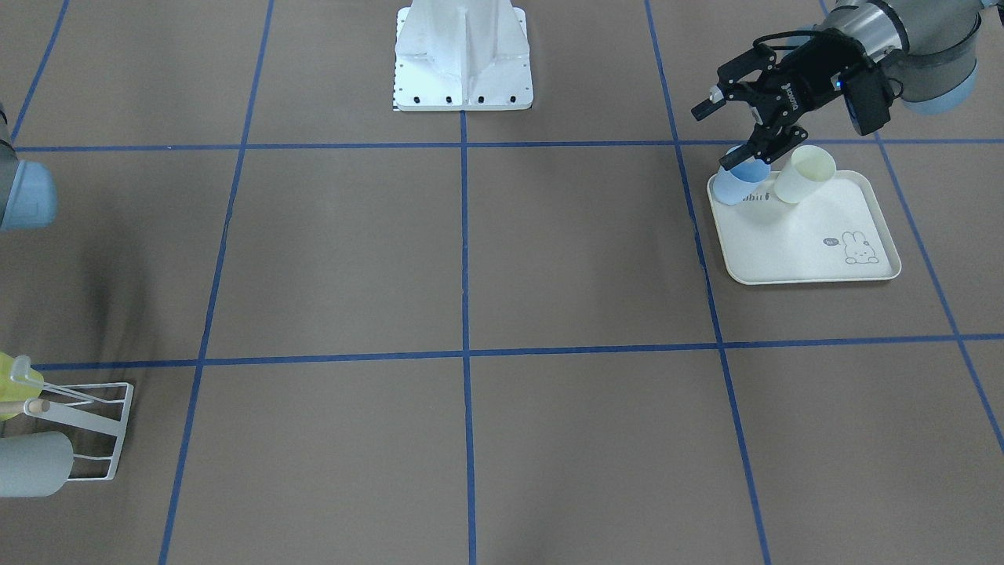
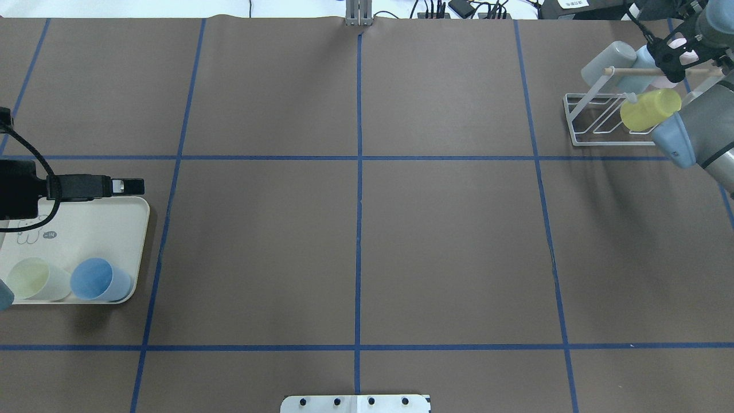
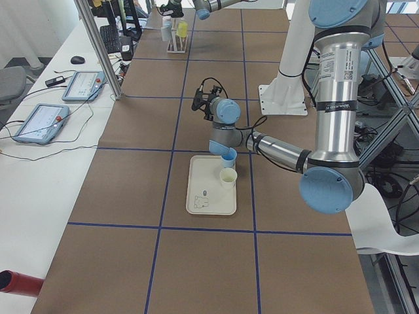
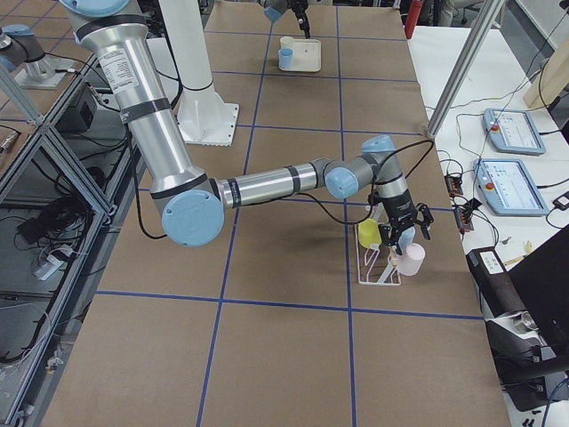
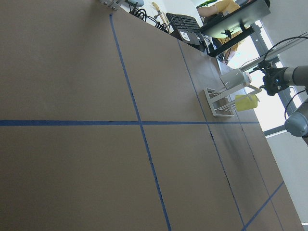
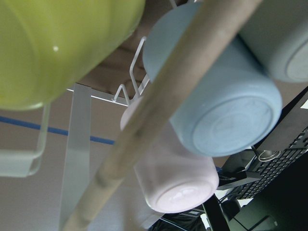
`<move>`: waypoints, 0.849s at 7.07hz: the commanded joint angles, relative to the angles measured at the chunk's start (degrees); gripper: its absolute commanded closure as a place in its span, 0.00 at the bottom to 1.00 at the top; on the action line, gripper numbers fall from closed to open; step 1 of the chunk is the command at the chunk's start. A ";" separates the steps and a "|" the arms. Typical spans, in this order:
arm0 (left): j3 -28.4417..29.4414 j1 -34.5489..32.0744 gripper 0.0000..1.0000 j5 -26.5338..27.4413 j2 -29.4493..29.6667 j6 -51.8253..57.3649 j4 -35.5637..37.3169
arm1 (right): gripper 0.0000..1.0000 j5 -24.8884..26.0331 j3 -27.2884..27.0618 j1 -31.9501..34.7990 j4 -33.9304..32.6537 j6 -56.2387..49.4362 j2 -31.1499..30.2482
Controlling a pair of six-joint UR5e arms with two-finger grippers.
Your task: Transfer IKEA cup to right arm and place on rack
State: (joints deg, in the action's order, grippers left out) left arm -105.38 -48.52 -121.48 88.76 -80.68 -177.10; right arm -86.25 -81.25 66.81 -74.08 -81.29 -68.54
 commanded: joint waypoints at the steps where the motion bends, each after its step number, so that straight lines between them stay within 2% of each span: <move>1: 0.00 -0.09 0.00 -0.42 -0.16 0.09 0.00 | 0.02 -1.80 -7.48 0.07 -0.62 4.18 -1.75; 3: 0.00 -1.40 0.00 -0.60 -2.42 5.32 0.70 | 0.02 -8.12 -15.74 0.07 -0.71 15.83 -6.32; 6: 0.09 -8.50 0.00 -0.69 -12.52 24.81 2.46 | 0.01 -19.37 -24.72 -0.36 -0.54 35.96 -11.60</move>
State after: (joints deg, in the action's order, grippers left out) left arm -105.29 -54.33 -122.15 80.23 -63.21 -175.36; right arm -101.57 -102.58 66.71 -74.68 -53.60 -78.09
